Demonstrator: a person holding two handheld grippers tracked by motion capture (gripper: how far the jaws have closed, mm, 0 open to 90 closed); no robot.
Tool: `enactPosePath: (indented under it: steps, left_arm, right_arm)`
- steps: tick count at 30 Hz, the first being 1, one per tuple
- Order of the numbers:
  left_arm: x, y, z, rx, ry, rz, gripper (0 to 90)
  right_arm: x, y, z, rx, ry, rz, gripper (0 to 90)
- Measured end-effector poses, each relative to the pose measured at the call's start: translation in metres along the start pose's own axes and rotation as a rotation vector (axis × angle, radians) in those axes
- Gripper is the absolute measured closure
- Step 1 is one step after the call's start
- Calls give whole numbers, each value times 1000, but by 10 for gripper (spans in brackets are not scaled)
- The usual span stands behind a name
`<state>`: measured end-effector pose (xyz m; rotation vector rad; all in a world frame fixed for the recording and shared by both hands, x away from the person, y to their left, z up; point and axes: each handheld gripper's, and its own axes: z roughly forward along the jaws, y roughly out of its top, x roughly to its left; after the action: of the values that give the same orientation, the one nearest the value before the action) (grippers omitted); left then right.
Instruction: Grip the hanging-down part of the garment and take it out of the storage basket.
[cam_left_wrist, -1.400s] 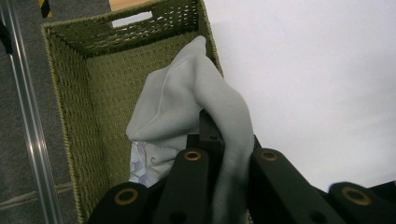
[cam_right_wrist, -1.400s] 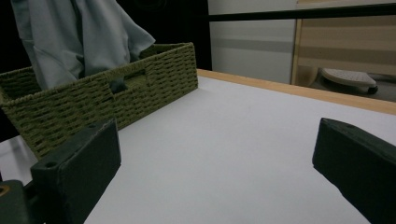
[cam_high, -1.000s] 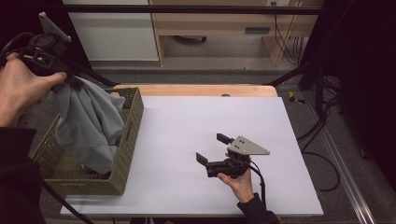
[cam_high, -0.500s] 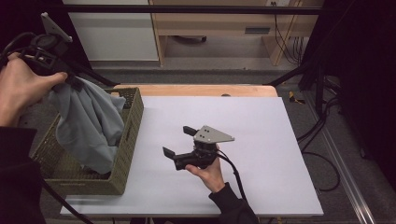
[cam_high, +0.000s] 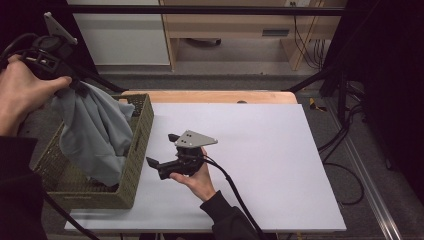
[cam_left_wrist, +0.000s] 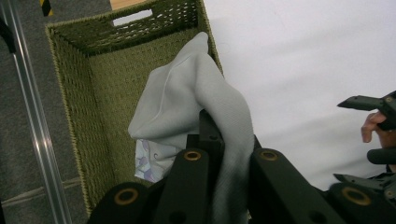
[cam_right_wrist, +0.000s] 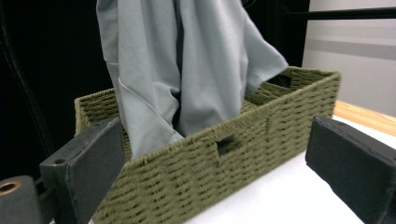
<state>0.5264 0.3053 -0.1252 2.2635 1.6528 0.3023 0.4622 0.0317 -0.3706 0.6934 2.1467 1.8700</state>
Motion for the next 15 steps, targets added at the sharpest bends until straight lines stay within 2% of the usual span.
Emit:
enactPosePath:
  steps: [8, 15]
  left_arm:
    - [2, -1, -2, 1, 4, 1, 866]
    - [4, -3, -5, -3, 5, -4, 866]
  right_arm:
    - [15, 3, 36, 22, 50, 2, 58]
    - [26, 0, 58, 43, 74, 6, 60]
